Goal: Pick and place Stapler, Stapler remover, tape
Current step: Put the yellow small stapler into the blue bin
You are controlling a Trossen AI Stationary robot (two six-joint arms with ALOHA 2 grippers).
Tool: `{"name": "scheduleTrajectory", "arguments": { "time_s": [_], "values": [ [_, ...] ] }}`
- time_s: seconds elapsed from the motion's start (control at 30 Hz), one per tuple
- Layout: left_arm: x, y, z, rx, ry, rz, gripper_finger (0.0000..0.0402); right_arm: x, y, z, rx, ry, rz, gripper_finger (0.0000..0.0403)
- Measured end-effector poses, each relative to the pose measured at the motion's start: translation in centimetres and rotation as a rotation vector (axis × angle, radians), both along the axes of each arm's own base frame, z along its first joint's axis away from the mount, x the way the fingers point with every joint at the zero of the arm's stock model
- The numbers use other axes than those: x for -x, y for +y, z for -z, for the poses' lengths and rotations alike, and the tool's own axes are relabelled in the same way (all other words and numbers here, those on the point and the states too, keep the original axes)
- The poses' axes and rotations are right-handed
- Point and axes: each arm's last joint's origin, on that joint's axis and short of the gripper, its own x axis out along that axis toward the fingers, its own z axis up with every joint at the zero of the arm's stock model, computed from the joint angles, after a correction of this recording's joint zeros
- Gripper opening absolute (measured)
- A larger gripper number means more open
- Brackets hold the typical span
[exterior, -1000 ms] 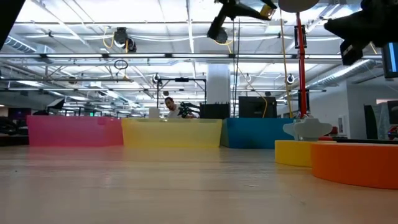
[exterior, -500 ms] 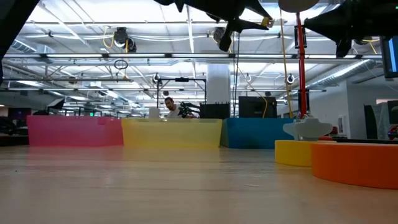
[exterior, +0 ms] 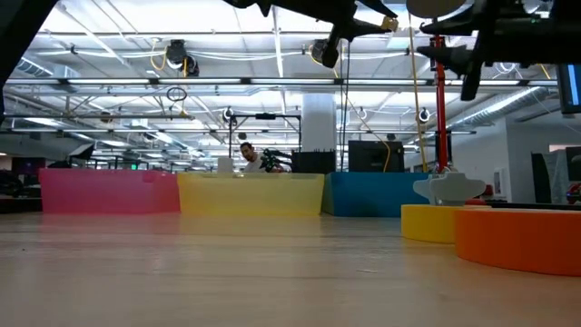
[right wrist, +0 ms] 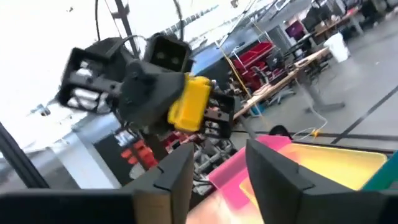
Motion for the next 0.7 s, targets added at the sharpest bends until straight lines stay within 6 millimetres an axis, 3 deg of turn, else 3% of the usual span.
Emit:
{"name": "scheduleTrajectory", "arguments": {
  "time_s": [0.37, 0.7],
  "values": [
    [0.0, 0.1, 0.0, 0.008, -0.005, -0.036, 0.0068, -0.9, -3.0, -0.2, -0.12, -0.119, -0.192, 0.0206],
    [0.0, 0.2, 0.0, 0.019, -0.007, -0.058, 0.0068, -3.6, -4.1, -1.9, -0.087, -0.036, -0.274, 0.0215]
  ]
}}
